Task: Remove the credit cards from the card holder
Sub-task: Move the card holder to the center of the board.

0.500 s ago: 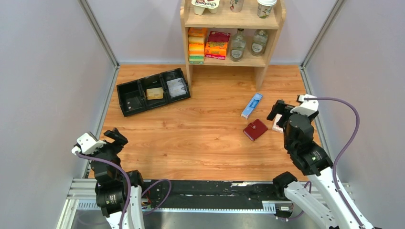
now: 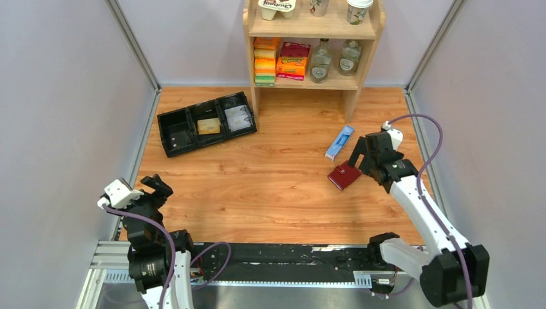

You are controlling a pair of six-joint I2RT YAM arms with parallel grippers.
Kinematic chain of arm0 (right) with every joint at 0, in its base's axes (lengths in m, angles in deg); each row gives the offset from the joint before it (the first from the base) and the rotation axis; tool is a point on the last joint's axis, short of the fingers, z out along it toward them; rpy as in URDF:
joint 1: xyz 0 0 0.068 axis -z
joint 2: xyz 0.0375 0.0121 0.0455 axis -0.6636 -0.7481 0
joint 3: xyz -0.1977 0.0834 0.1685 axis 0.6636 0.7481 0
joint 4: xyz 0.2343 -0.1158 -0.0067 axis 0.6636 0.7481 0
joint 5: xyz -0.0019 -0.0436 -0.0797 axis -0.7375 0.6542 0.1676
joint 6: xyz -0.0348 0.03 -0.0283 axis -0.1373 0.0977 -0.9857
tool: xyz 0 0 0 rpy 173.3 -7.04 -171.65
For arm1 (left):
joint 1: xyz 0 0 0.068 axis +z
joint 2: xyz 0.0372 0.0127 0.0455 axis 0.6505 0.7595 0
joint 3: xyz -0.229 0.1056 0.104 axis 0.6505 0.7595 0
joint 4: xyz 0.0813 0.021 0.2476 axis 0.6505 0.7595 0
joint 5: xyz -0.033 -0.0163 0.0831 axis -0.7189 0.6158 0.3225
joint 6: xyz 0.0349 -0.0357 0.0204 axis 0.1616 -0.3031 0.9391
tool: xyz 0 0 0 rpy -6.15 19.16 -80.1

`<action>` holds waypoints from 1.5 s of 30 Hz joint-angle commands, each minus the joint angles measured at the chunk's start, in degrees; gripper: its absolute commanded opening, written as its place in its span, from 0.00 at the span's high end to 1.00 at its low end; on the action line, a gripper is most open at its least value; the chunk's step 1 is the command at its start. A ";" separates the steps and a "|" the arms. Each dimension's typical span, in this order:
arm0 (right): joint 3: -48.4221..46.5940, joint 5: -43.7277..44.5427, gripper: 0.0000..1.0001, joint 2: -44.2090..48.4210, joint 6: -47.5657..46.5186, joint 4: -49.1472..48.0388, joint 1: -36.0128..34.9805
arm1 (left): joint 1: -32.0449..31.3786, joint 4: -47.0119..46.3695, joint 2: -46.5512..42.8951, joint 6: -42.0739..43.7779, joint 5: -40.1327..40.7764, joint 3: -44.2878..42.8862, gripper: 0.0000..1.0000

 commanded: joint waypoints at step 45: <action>21.74 -47.83 1.00 -17.96 8.34 -35.20 14.87 | -2.64 -2.61 27.61 -6.61 -33.91 -2.12 0.11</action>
